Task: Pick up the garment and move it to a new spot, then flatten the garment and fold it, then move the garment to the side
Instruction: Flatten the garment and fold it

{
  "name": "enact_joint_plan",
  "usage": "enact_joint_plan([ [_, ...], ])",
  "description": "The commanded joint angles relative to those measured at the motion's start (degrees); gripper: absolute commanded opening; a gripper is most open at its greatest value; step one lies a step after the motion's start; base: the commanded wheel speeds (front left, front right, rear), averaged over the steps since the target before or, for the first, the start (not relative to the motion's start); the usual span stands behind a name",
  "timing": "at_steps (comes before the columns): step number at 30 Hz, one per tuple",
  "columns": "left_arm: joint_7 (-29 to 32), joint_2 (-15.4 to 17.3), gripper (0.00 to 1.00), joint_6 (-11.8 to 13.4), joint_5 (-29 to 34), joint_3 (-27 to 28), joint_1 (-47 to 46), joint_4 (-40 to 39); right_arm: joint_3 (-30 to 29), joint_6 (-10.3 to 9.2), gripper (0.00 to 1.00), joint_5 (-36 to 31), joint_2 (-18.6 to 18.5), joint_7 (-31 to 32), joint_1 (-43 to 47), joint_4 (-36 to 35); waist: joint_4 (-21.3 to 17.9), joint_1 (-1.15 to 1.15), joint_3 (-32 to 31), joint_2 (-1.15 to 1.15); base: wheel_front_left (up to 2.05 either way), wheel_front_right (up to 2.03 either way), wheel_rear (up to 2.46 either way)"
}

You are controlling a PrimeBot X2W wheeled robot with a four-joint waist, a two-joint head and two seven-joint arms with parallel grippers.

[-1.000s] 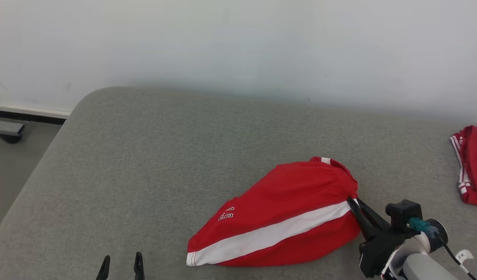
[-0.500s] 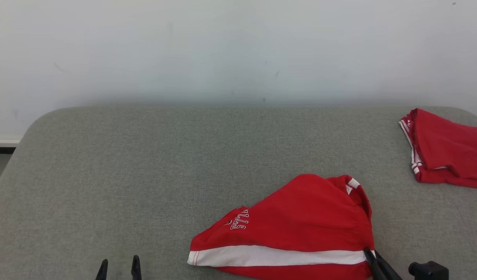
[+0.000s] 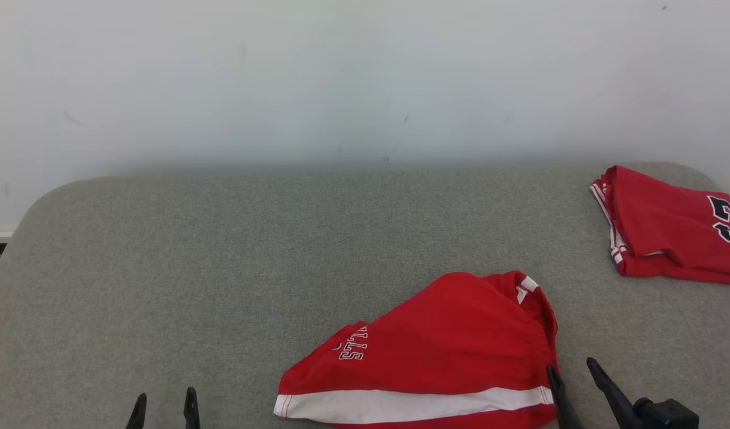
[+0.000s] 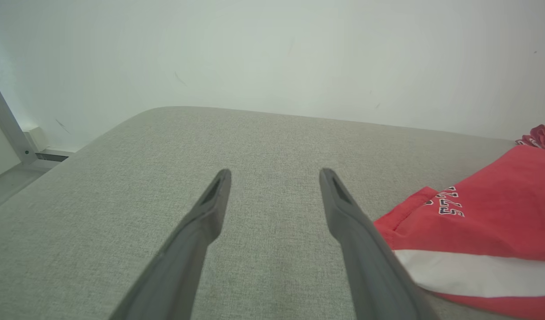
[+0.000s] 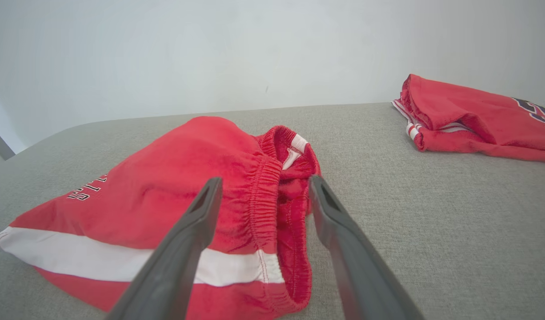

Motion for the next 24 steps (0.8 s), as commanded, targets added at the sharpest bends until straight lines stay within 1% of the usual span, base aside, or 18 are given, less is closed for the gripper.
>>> enact_joint_plan([
  [1,-0.17,-0.08,1.0,-0.15,0.5,0.53,0.56,-0.59,-0.93,-0.16,1.0,-1.11,1.01,-0.32,0.9,-0.89,-0.26,0.0,-0.25,0.0,0.0,0.0,0.0],
  [11,-0.17,-0.08,1.0,0.27,1.8,2.86,2.36,-2.04,-5.31,-0.16,1.0,-3.98,4.82,-0.74,3.01,-4.66,-1.71,0.0,-0.94,0.0,0.0,0.0,0.0],
  [16,-0.17,-0.07,1.0,-0.03,2.43,3.07,2.73,-1.94,-5.95,-0.16,1.0,-4.67,5.96,-0.74,4.18,-5.26,-2.11,0.0,-1.14,0.0,0.0,0.0,0.0],
  [21,-0.17,-0.06,1.0,-0.63,2.72,2.96,3.08,-0.96,-5.72,-0.16,1.0,-5.24,5.77,-0.75,4.57,-4.96,-2.46,0.0,-1.29,0.0,0.0,0.0,0.0],
  [24,-0.17,-0.05,1.0,-1.45,2.84,1.6,2.53,-0.19,-5.37,-0.16,1.0,-4.86,4.97,-0.75,4.21,-4.07,-2.33,0.0,-1.28,0.0,0.0,0.0,0.0],
])
